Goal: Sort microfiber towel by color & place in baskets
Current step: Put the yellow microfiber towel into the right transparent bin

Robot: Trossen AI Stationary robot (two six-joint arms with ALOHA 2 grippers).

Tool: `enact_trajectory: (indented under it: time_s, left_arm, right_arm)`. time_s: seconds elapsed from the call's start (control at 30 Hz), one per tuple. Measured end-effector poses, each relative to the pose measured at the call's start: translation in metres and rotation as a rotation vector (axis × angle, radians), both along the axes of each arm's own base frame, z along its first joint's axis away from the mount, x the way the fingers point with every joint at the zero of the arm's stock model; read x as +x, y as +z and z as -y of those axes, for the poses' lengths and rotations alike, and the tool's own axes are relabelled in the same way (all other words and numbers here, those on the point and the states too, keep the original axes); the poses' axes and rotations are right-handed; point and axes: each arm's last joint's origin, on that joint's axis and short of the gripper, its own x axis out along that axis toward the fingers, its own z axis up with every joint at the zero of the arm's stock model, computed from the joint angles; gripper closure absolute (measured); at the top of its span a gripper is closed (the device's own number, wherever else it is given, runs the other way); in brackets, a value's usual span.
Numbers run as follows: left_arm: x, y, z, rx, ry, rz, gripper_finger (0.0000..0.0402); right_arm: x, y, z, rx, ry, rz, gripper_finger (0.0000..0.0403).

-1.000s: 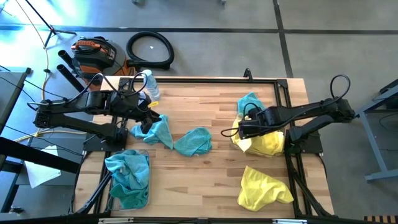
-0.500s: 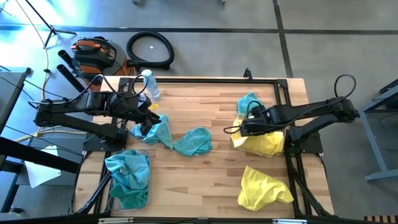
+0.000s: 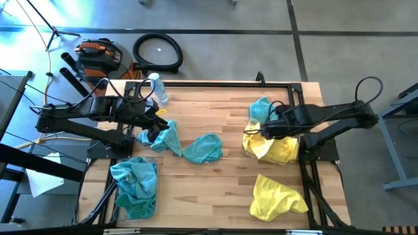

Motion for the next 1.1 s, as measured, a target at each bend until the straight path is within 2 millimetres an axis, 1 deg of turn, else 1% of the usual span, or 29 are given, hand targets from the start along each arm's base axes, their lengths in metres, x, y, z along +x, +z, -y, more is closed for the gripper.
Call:
enact_trajectory:
  time_s: [0.1, 0.17, 0.23, 0.3, 0.4, 0.5, 0.6, 0.7, 0.8, 0.9, 0.97, 1.1]
  left_arm:
    - [0.000, 0.000, 0.000, 0.001, 0.001, 0.000, 0.0300]
    - [0.000, 0.000, 0.000, 0.001, 0.001, 0.000, 0.0300]
    - [0.001, 0.000, 0.000, 0.001, 0.002, -0.003, 0.0300]
    - [0.001, 0.000, 0.000, 0.001, 0.002, -0.003, 0.0300]
    - [0.001, -0.001, 0.000, 0.001, 0.002, -0.005, 0.0300]
    - [0.002, -0.001, 0.000, 0.002, 0.001, -0.009, 0.0300]
    - [0.003, -0.002, 0.000, 0.007, 0.008, -0.014, 0.0300]
    - [0.005, -0.003, -0.001, 0.012, 0.014, -0.021, 0.0300]
    - [0.007, -0.003, -0.001, 0.012, 0.014, -0.024, 0.0300]
    - [0.008, -0.005, -0.001, 0.008, 0.017, -0.033, 0.0300]
    - [0.009, -0.005, -0.001, 0.006, 0.019, -0.032, 0.0300]
    - [0.012, -0.006, -0.001, -0.012, 0.035, -0.036, 0.0300]
  right_arm:
    - [0.002, 0.020, 0.001, -0.048, 0.002, 0.090, 0.0091]
    - [0.003, 0.028, 0.002, -0.059, 0.027, 0.120, 0.0091]
    - [0.007, 0.028, 0.001, -0.047, 0.049, 0.130, 0.0091]
    - [0.010, 0.020, -0.001, -0.024, 0.056, 0.112, 0.0091]
    - [0.014, -0.003, -0.003, 0.049, 0.033, 0.048, 0.0091]
    - [0.019, -0.035, -0.006, 0.110, 0.015, 0.017, 0.0091]
    - [0.022, -0.069, -0.007, 0.144, -0.010, 0.037, 0.0091]
    - [0.020, -0.101, -0.007, 0.148, -0.050, 0.038, 0.0091]
    - [0.011, -0.127, -0.005, 0.144, -0.118, 0.014, 0.0091]
    - [0.004, -0.150, -0.004, 0.158, -0.172, 0.011, 0.0091]
    - [0.001, -0.161, -0.004, 0.170, -0.200, 0.029, 0.0091]
    - [-0.003, -0.172, -0.003, 0.170, -0.208, 0.033, 0.0091]
